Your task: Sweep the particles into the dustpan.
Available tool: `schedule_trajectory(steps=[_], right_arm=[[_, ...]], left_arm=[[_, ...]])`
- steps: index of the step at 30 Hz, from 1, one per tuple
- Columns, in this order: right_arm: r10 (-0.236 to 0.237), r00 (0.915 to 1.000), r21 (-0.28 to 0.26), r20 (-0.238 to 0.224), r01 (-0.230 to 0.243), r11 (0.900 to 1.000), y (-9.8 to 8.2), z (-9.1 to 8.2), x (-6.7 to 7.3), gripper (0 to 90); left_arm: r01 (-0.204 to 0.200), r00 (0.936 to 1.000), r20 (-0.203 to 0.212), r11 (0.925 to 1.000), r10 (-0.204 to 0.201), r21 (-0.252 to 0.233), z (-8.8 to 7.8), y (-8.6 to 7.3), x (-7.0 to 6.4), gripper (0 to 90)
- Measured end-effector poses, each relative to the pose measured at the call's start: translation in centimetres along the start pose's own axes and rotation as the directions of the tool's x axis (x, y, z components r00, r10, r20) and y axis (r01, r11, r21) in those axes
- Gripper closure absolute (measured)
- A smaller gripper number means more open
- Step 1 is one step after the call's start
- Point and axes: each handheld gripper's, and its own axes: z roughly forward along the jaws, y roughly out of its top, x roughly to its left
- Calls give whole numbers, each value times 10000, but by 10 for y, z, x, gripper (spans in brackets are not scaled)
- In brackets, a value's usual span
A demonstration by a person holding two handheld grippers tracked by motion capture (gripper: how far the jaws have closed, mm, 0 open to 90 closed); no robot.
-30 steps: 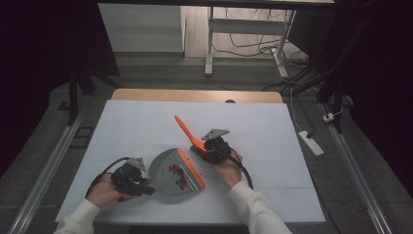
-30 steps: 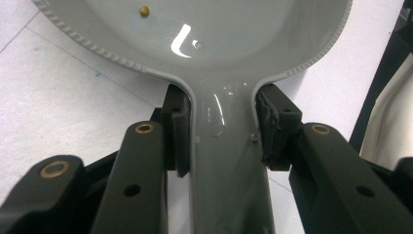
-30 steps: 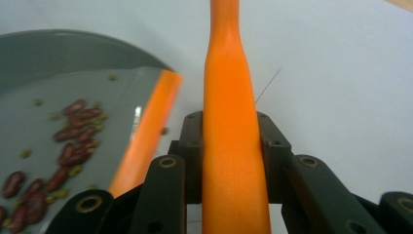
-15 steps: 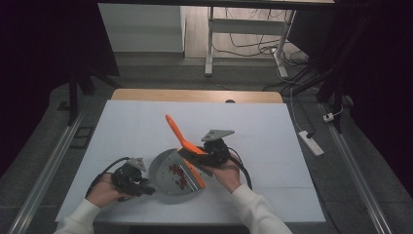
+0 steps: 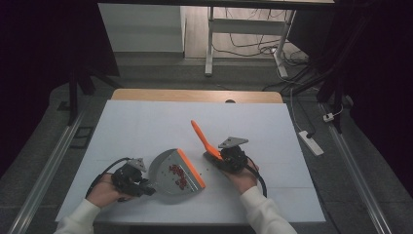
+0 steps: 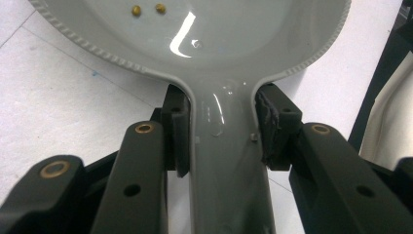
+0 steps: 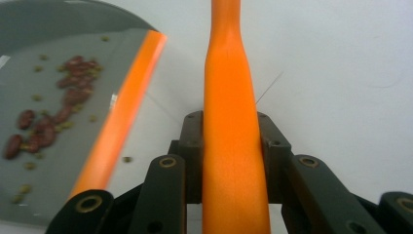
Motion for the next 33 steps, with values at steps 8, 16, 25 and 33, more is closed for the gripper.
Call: schedule_trajectory(steps=[8,16,25,33], right_arm=[[223,9945,-160,-1020,-240,9996,-5,-3,29,701],[-245,9782,-710,-2060,100,9974,7,-8,57,701],[670,9925,-1205,-1026,-793,9895,4,-27,8,700],[948,9888,-1315,-1153,-1098,9852,-2,-33,-13,700]], left_arm=[[-27,10000,-10,10000,27,21,0,0,0,616],[-51,10000,-13,10000,51,27,1,0,1,616],[-94,10000,-34,9996,93,-275,2,-2,2,616],[-38,9998,-221,9981,24,-621,3,-5,1,616]])
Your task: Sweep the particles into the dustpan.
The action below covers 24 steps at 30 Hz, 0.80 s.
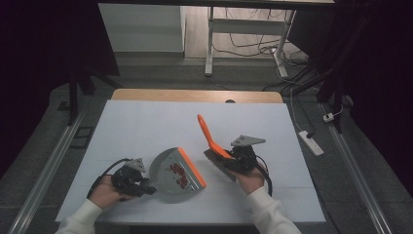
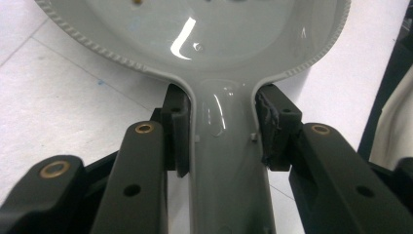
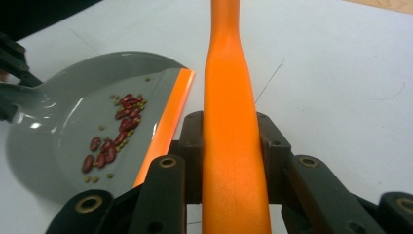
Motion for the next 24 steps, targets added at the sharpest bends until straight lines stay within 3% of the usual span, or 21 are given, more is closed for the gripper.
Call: schedule_trajectory(steps=[9,13,24], right_arm=[[-632,9980,-146,-50,631,9979,0,-13,-5,700],[-829,9965,-197,35,830,9964,-2,-20,-8,700],[-1262,9919,-79,-104,1262,9920,-9,-36,-12,700]], left_arm=[[644,9971,-362,9950,-673,-769,-5,-4,-1,616],[985,9946,-214,9899,-1011,-1017,-7,-7,0,616],[1297,9898,-400,9815,-1365,-1405,-10,-11,-4,616]])
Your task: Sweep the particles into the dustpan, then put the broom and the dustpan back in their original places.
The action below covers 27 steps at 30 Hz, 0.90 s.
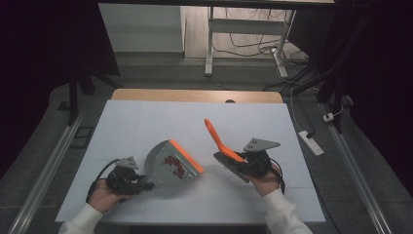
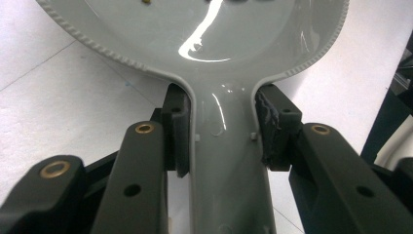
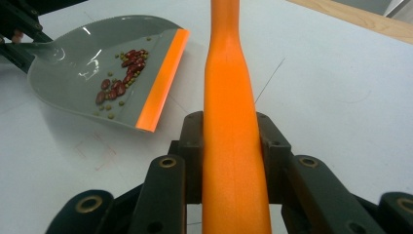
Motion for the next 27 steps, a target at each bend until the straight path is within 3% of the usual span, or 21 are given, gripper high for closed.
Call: schedule_trajectory(steps=[14,20,27], right_arm=[[148,9998,-156,115,-146,9998,-13,-24,-7,700],[69,10000,-216,7,-69,9997,-18,-35,-11,700],[301,9995,-155,119,-299,9994,-27,-45,-15,700]], left_arm=[[577,9980,-238,9971,-589,-500,-5,-5,0,616],[1066,9931,-398,9904,-1104,-884,-8,-10,1,616],[1425,9869,-611,9840,-1496,-1067,-10,-15,3,616]])
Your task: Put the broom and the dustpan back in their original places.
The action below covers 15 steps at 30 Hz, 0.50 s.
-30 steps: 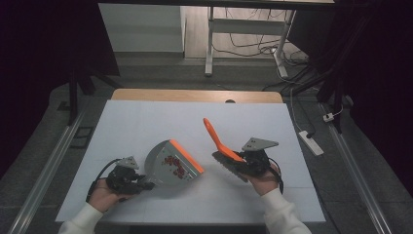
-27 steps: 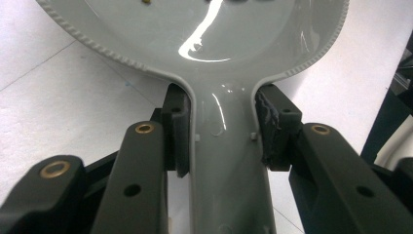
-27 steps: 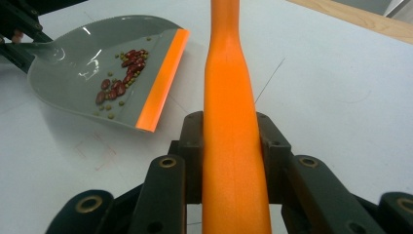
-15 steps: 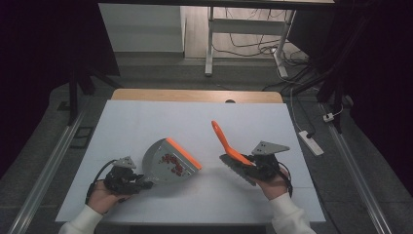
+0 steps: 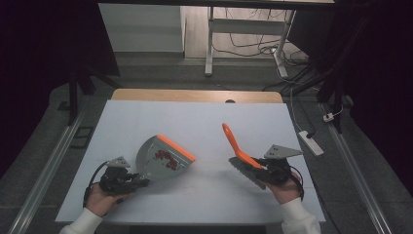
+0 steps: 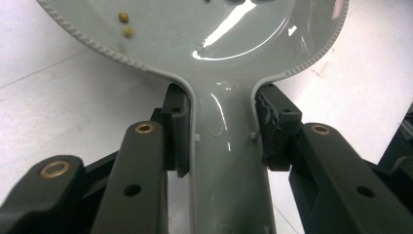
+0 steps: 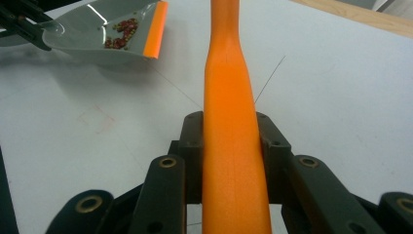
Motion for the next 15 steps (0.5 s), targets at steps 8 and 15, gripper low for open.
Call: schedule_trajectory(steps=[8,15], right_arm=[[307,9994,102,188,-309,9995,-10,-7,-4,700],[459,9987,220,210,-463,9987,-16,-11,-4,700]], left_arm=[[362,9988,-328,9993,-366,-124,-2,-5,-1,616],[875,9922,-862,9957,-898,-295,-3,-11,-3,616]])
